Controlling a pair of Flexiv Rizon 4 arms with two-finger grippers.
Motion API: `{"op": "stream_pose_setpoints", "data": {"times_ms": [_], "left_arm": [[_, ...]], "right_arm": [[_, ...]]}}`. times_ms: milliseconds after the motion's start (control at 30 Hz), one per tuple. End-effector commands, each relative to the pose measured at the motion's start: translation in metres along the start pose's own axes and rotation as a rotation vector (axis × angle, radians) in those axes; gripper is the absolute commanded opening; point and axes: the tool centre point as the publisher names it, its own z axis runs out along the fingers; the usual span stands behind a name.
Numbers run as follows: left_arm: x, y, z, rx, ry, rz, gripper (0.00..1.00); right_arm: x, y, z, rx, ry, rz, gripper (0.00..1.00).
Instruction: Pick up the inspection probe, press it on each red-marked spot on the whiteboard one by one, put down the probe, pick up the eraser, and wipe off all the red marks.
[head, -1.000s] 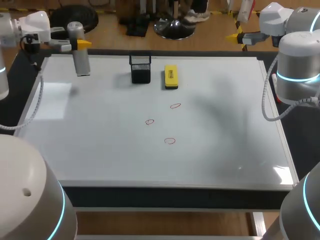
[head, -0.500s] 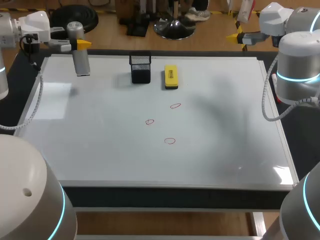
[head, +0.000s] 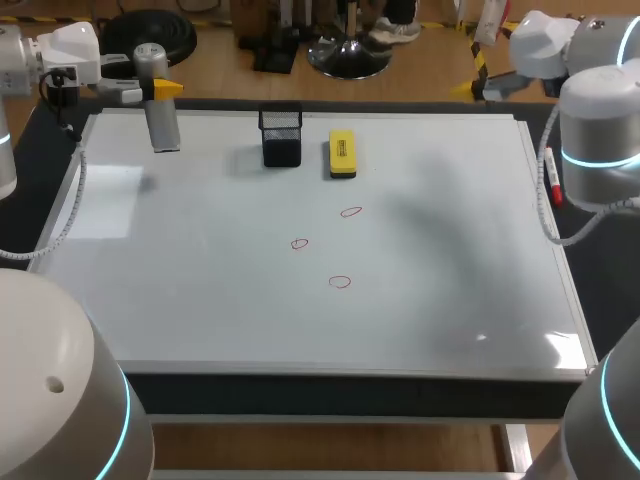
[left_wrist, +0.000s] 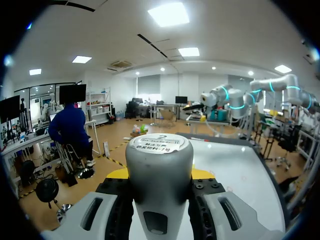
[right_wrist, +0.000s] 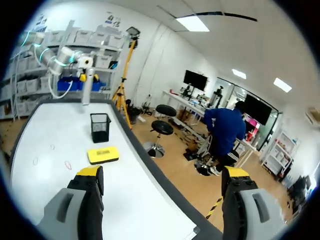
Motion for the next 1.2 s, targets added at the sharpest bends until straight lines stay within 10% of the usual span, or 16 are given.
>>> {"op": "stream_pose_setpoints", "data": {"times_ms": [33, 367, 1200], "left_arm": [[0.001, -0.001, -0.001, 0.002, -0.003, 0.001, 0.0], [0.001, -0.001, -0.001, 0.002, -0.003, 0.001, 0.0], [0.001, -0.001, -0.001, 0.002, -0.003, 0.001, 0.0]], "right_arm": [[0.0, 0.008, 0.003, 0.175, 0.212, -0.13, 1.0], [0.023, 0.02, 0.029, 0.421, 0.573, -0.496, 1.0], [0.053, 0.027, 0.058, 0.593, 0.931, -0.969, 1.0]]}}
